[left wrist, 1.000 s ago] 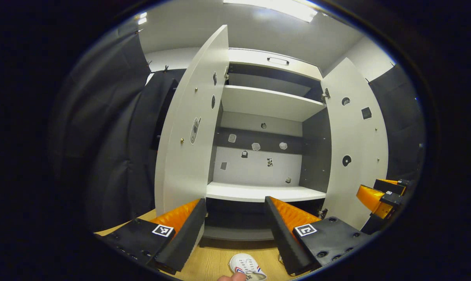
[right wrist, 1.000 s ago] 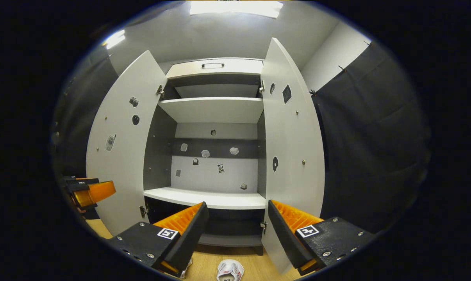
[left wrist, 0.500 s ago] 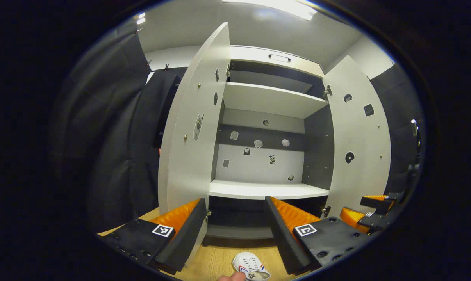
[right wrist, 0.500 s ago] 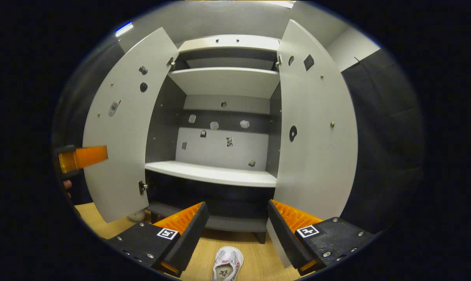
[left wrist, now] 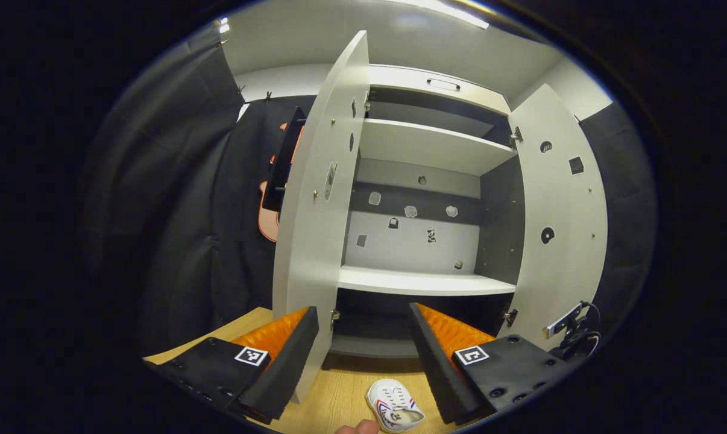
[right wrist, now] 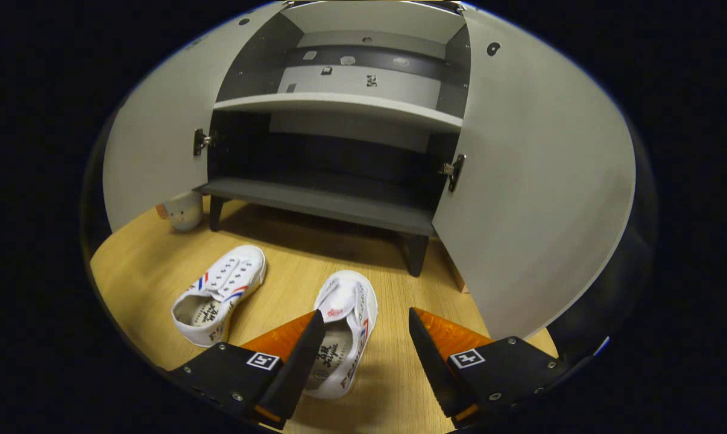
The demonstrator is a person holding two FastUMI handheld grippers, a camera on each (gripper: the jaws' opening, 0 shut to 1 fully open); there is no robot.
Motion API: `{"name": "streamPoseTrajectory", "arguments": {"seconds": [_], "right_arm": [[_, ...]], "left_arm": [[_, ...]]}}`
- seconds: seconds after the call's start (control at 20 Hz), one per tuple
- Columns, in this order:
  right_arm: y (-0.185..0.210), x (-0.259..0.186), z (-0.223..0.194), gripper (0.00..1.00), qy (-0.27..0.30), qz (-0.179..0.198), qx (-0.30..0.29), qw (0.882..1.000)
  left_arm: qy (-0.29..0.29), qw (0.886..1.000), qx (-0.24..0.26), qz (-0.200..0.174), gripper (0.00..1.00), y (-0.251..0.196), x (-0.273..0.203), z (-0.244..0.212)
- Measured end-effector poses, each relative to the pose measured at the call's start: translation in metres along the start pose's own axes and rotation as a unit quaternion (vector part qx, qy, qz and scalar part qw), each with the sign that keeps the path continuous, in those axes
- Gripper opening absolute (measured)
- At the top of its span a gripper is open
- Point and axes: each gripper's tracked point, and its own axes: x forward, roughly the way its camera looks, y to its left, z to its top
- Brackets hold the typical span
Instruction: Grab one shoe with the right hand and put it into the shoe cabinet, grab the other shoe with the left hand and put it into the shoe cabinet; then close the right door with the right hand and the left door with the left hand.
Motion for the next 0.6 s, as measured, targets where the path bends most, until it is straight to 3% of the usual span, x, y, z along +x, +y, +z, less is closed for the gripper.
{"name": "streamPoseTrajectory", "arguments": {"seconds": [0.25, 0.35, 0.6], "right_arm": [[-0.001, 0.031, -0.021, 0.87, 0.022, -0.005, -0.023, 0.999], [0.0, 0.046, -0.019, 0.77, 0.02, -0.001, -0.022, 1.0], [0.008, 0.077, -0.024, 0.66, 0.036, 0.032, 0.0, 0.999]], "left_arm": [[0.014, 1.0, -0.003, 0.016, 0.96, 0.013, -0.005, -0.009], [0.014, 1.0, 0.002, 0.02, 0.96, 0.015, -0.006, -0.009], [0.009, 1.0, 0.017, 0.021, 0.96, 0.016, -0.007, -0.005]]}}
